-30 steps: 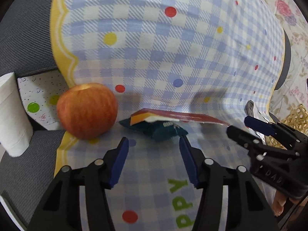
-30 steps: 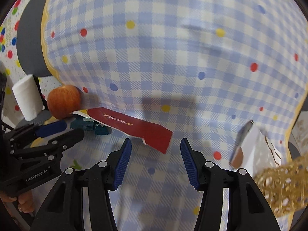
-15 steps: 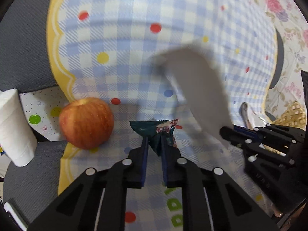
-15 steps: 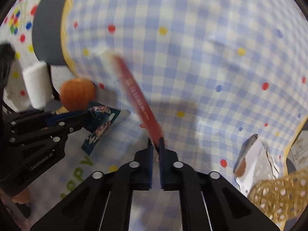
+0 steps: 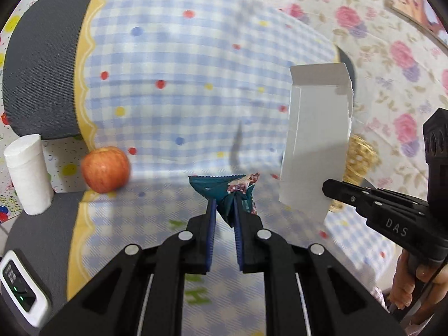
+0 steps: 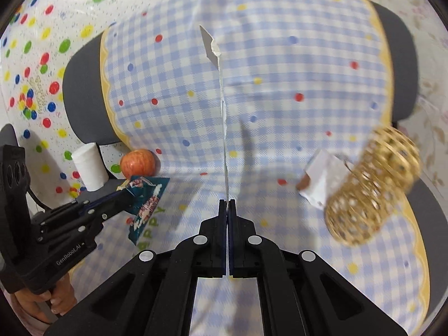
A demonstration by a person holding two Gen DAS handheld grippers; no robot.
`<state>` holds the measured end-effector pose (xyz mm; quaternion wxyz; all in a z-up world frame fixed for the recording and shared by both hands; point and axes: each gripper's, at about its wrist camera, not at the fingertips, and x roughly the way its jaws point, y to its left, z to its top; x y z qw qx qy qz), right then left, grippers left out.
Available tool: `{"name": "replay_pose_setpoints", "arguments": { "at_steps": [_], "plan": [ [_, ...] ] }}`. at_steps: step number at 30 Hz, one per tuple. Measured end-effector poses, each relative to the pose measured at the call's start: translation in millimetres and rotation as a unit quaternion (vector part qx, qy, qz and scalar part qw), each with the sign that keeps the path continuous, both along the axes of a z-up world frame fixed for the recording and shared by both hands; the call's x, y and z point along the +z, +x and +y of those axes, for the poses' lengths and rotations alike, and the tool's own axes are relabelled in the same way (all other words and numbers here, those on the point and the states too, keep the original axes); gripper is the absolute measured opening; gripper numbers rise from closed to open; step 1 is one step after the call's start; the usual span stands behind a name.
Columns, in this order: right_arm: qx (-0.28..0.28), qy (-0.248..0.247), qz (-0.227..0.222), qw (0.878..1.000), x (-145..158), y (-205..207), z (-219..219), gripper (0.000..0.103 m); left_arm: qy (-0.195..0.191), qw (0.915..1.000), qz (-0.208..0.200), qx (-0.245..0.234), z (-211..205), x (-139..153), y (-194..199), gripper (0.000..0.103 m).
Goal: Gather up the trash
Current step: 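Carry wrapper and paper piece over the pink bin and open both grippers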
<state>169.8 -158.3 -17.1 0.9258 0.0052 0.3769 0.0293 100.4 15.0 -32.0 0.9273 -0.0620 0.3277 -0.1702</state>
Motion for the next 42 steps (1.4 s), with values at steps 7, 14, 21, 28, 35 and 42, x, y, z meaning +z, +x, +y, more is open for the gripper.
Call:
{"name": "replay_pose_setpoints", "arguments": {
  "at_steps": [7,14,21,28,35,42],
  "plan": [
    [-0.037,0.036,-0.030,0.998,10.2,-54.3,-21.7,0.001,-0.009,0.9996,0.010,-0.026,-23.7,0.2,-27.4,0.011],
    [-0.071,0.045,-0.048,0.995,12.9,-101.7,-49.3,0.001,0.005,0.9970,-0.016,-0.076,-61.9,9.9,-62.7,0.011],
    [-0.123,0.027,-0.070,0.990,19.0,-162.9,-85.2,0.001,0.001,0.9894,-0.027,-0.142,-114.1,8.0,-90.4,0.011],
    [-0.201,-0.008,-0.077,0.977,15.4,-227.3,-120.0,0.001,0.011,0.9747,-0.039,-0.220,-171.6,-1.1,-124.2,0.011],
    [-0.276,-0.043,-0.073,0.957,8.2,-279.4,-144.6,0.001,0.008,0.9577,-0.037,-0.285,-218.3,-9.8,-150.1,0.011],
    [-0.330,-0.054,-0.062,0.940,2.0,-326.7,-161.1,0.001,0.014,0.9403,-0.035,-0.338,-255.9,-18.4,-177.6,0.011]
  ]
}}
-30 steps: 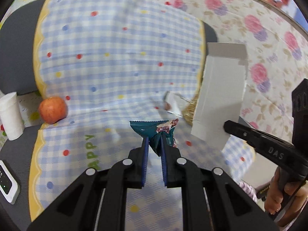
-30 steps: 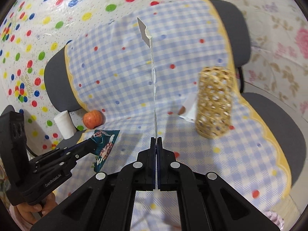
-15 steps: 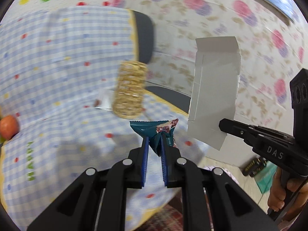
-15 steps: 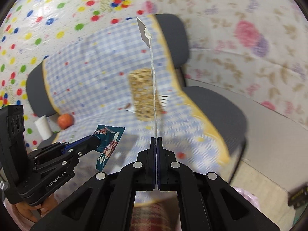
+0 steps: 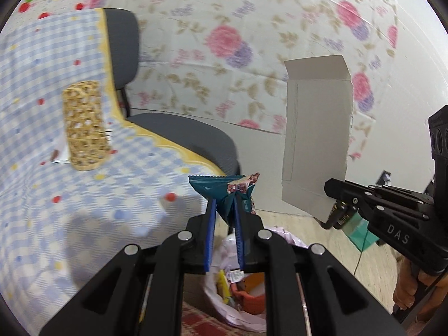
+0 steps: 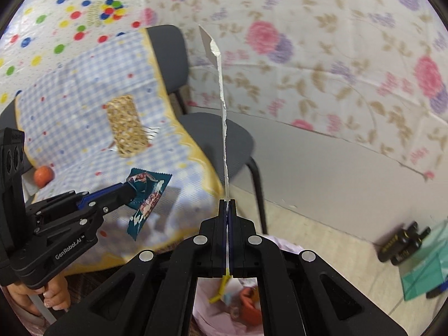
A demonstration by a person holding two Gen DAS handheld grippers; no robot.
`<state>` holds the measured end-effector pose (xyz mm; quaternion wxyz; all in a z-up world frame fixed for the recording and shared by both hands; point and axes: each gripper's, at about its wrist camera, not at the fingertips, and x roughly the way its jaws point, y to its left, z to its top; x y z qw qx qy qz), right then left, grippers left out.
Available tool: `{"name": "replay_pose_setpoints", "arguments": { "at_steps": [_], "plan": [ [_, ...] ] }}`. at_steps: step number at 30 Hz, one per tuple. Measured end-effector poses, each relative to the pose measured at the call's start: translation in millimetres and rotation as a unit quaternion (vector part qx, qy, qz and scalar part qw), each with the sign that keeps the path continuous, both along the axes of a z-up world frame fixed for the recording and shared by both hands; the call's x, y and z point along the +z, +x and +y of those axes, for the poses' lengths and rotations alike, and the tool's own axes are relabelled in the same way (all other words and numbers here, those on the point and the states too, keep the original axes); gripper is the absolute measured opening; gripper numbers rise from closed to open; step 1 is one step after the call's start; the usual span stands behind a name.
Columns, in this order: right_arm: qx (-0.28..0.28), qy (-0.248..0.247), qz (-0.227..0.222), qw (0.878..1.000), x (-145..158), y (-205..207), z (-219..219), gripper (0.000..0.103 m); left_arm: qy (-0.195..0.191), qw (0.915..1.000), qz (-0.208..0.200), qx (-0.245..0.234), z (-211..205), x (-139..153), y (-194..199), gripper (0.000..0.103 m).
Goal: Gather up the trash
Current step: 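Carry wrapper and paper piece over the pink bin and open both grippers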
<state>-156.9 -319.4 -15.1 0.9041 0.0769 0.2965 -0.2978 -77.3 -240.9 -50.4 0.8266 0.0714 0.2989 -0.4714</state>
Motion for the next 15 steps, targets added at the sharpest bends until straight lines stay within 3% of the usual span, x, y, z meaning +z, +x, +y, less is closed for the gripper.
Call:
{"name": "replay_pose_setpoints", "arguments": {
  "at_steps": [12,15],
  "plan": [
    [-0.049,0.027,0.016,0.998,-23.2,-44.1,-16.7,0.001,0.028,0.9977,0.015,-0.060,-39.5,-17.4,-27.1,0.012],
    [-0.056,0.033,0.018,0.998,-28.2,-47.3,-20.3,0.001,0.037,0.9963,0.032,-0.071,-47.3,-23.4,-26.5,0.021]
  ]
}}
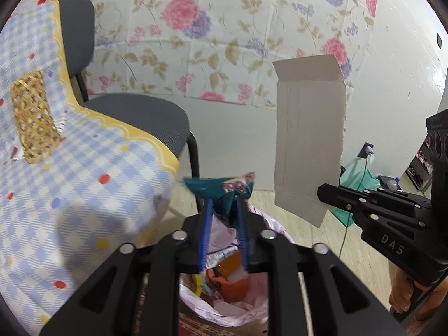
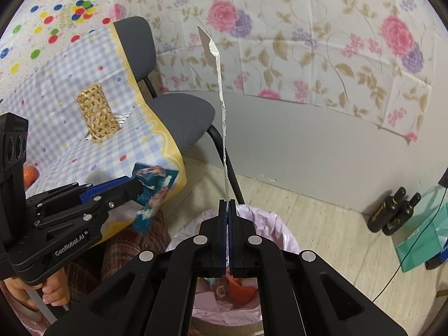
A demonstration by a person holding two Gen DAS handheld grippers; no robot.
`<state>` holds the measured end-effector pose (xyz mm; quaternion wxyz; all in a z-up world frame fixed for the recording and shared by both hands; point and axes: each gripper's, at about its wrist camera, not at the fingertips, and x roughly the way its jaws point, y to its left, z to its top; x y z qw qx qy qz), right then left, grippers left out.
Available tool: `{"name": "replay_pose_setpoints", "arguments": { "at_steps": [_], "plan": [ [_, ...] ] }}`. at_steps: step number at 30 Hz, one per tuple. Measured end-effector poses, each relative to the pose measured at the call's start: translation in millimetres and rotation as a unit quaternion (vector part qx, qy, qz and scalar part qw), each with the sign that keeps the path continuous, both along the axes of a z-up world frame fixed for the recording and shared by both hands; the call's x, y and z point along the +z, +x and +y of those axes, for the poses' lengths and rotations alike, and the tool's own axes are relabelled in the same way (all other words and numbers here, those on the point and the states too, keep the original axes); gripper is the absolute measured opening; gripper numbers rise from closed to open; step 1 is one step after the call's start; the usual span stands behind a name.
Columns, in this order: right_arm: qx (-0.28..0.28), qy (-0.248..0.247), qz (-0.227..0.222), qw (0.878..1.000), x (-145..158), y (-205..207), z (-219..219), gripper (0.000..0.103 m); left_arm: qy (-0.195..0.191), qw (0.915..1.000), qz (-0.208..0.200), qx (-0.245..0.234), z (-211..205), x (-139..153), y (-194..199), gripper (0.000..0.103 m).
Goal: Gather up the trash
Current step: 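Carry wrapper and paper piece over the pink bin and open both grippers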
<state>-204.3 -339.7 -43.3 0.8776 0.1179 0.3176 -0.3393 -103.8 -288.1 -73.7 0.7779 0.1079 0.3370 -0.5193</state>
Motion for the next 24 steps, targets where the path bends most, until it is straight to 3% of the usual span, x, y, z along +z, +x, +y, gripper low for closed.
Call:
{"name": "replay_pose_setpoints", "arguments": {
  "at_steps": [7,12,14,24],
  "plan": [
    [-0.014,0.017,0.016,1.000,-19.6,-2.7,-16.4,0.004,0.012,0.9995,0.026,-0.008,-11.8,-6.6,0.1,0.043],
    [-0.020,0.045,0.034,0.998,-37.5,-1.4,-27.3,0.010,0.005,0.9999,0.016,0.003,-5.8,0.5,1.3,0.050],
    [-0.020,0.052,0.027,0.998,-37.6,-2.7,-27.5,0.019,-0.002,0.9999,0.007,0.015,0.4,7.0,4.0,0.050],
    [0.020,0.012,-0.006,1.000,-2.9,18.0,-5.5,0.020,-0.016,0.9958,-0.032,0.084,31.8,28.3,28.0,0.050]
  ]
}}
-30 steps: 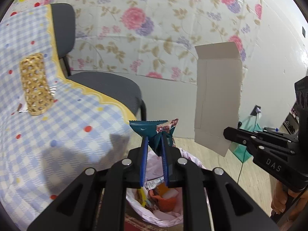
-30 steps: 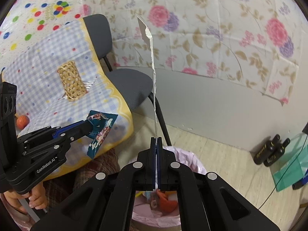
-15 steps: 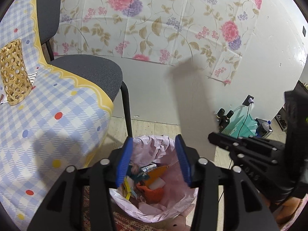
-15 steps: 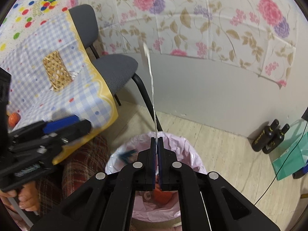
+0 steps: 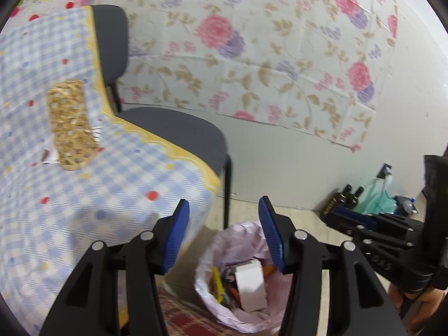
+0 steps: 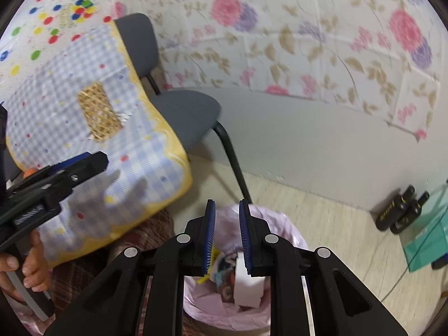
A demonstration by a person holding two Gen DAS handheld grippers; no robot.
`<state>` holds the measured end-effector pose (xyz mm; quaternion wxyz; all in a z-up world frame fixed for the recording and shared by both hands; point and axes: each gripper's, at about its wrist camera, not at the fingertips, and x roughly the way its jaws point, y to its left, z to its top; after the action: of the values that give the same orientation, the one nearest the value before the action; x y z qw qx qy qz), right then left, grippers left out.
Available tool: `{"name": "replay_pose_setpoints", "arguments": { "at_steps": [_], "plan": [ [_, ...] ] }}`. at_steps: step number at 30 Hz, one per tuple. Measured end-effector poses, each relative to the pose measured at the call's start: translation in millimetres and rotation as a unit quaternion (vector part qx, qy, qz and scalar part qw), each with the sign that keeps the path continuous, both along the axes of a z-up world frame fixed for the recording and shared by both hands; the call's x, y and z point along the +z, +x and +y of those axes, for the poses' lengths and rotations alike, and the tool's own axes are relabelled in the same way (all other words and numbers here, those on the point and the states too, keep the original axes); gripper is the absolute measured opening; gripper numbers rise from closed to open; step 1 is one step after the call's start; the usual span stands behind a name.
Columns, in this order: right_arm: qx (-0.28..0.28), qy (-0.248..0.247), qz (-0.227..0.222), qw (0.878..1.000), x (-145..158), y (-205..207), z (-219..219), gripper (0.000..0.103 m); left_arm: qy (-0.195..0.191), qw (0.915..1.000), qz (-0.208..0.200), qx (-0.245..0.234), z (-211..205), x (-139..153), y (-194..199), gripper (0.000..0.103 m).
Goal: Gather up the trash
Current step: 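Carry wrapper and paper piece over the pink bin and open both grippers, then move both open tools back to the seat toward the woven bamboo cylinder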
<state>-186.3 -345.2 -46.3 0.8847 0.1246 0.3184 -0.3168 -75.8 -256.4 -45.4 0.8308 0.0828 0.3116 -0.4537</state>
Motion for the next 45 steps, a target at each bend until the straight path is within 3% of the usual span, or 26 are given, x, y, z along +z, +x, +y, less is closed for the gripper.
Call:
{"name": "replay_pose_setpoints", "arguments": {
  "at_steps": [11,21,26,31,34,38,45],
  "plan": [
    [0.070,-0.020,-0.016,0.997,21.1,44.9,35.0,0.020,-0.002,0.9949,-0.008,0.100,64.8,7.9,37.2,0.055],
    [0.138,-0.055,-0.038,0.988,50.7,97.7,64.8,0.022,0.031,0.9804,-0.037,0.191,114.0,19.5,61.8,0.063],
    [0.156,-0.060,-0.050,0.985,61.6,122.2,72.8,0.029,0.031,0.9723,-0.041,0.228,140.5,24.4,76.2,0.075],
    [0.184,-0.031,-0.044,0.982,56.1,148.8,75.5,0.036,0.034,0.9650,-0.042,0.257,161.0,26.8,91.5,0.082],
    [0.204,-0.045,-0.036,0.977,52.4,166.0,83.0,0.041,0.038,0.9569,-0.051,0.283,172.2,28.5,100.4,0.087],
    [0.224,-0.060,-0.036,0.972,49.0,191.7,90.0,0.055,0.038,0.9530,-0.046,0.297,184.1,28.7,113.4,0.088],
    [0.239,-0.073,-0.024,0.968,37.5,248.3,89.0,0.060,0.036,0.9435,-0.020,0.329,205.0,23.9,140.4,0.088]
  ]
}}
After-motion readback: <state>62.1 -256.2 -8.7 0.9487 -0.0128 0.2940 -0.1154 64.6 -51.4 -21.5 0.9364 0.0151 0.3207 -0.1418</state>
